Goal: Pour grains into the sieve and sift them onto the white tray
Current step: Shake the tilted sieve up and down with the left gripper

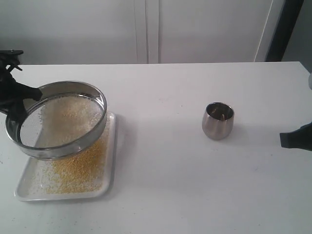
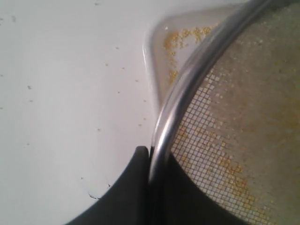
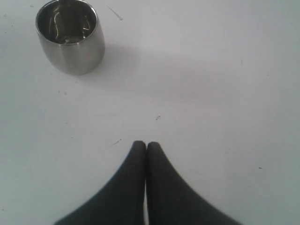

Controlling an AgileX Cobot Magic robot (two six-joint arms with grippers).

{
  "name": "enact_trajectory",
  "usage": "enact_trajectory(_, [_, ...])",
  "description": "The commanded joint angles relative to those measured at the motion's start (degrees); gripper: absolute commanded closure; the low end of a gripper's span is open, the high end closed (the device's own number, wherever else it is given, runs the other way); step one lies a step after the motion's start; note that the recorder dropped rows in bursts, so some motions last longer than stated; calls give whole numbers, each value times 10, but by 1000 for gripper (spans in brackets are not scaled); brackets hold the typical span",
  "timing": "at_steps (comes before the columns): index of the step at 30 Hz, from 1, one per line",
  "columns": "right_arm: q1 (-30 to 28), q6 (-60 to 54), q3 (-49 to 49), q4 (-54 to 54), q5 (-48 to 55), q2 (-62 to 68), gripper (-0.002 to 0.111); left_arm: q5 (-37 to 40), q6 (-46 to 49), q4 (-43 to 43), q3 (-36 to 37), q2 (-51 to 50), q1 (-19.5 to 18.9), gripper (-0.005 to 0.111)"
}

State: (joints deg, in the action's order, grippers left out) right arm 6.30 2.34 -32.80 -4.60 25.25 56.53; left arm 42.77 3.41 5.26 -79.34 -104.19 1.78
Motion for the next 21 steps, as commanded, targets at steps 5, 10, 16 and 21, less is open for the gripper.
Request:
enact_trajectory(5, [1, 1, 3, -1, -2, -4, 108, 15, -40, -22, 0, 0, -14, 107])
enact_trajectory(10, [1, 1, 3, -1, -5, -4, 108, 16, 128, 135, 24, 2, -11, 107])
enact_trajectory(16, [1, 1, 3, -1, -6, -4, 108, 1, 9, 61, 27, 2, -54, 107])
enact_trajectory(21, [1, 1, 3, -1, -9, -4, 108, 22, 116, 36, 26, 11, -38, 107])
